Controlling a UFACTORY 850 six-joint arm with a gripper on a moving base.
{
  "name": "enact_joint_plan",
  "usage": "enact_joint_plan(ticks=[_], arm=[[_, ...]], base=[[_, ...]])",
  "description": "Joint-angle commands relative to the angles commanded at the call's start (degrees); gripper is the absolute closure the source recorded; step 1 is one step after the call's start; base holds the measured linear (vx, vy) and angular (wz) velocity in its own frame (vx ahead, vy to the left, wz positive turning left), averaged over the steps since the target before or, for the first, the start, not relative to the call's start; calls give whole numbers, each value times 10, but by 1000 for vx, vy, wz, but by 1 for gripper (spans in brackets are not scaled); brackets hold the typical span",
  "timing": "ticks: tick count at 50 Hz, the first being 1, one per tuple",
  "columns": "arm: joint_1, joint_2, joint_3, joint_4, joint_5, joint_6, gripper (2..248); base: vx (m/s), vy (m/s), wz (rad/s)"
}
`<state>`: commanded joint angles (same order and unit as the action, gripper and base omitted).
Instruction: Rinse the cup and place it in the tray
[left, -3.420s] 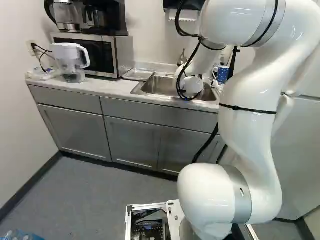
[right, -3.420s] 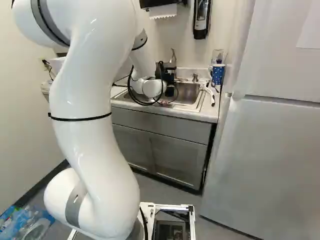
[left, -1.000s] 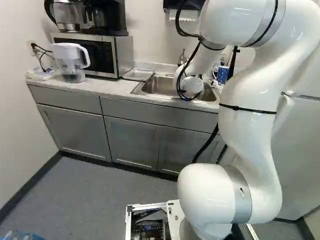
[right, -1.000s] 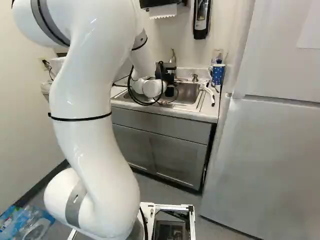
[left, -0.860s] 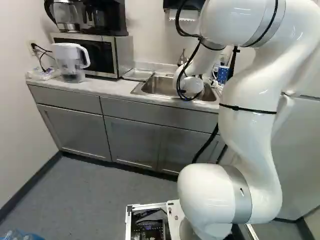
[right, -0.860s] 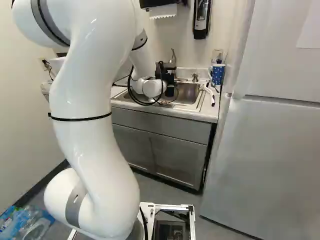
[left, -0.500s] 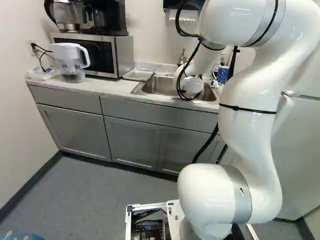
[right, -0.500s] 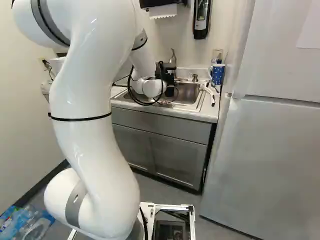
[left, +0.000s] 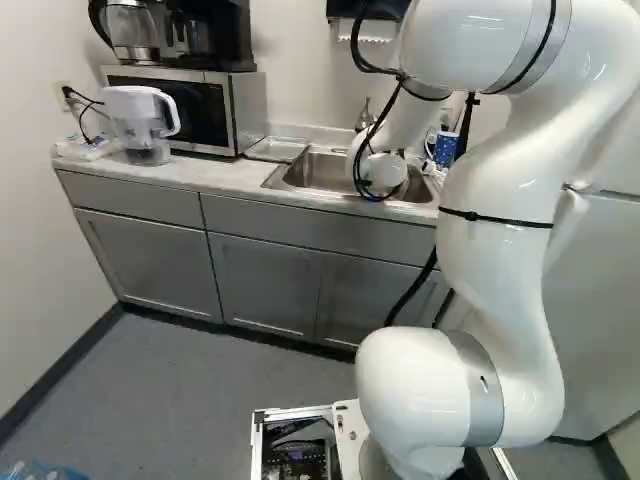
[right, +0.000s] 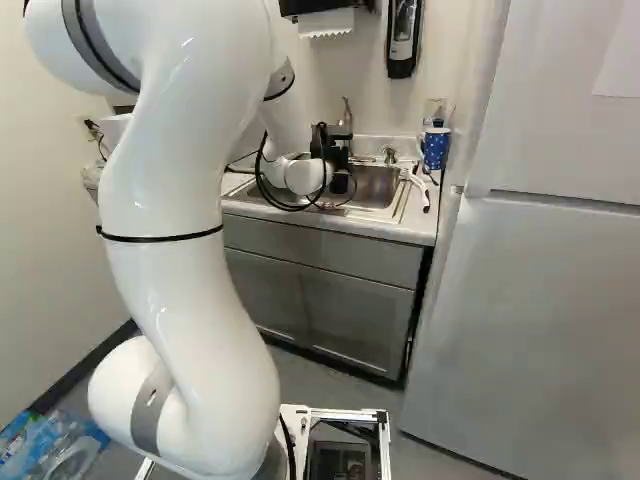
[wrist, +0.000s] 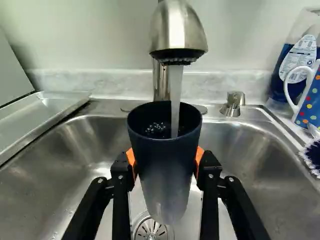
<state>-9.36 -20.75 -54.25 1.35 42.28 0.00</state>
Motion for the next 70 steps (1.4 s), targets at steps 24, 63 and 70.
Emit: enact_joint_plan(ticks=[24, 63, 70], arm=[[0, 0, 0, 0, 0, 0, 125], [4, 1, 1, 0, 0, 0, 125], [12, 1, 2, 0, 0, 0, 125]], base=[[0, 0, 0], [0, 0, 0], [0, 0, 0]])
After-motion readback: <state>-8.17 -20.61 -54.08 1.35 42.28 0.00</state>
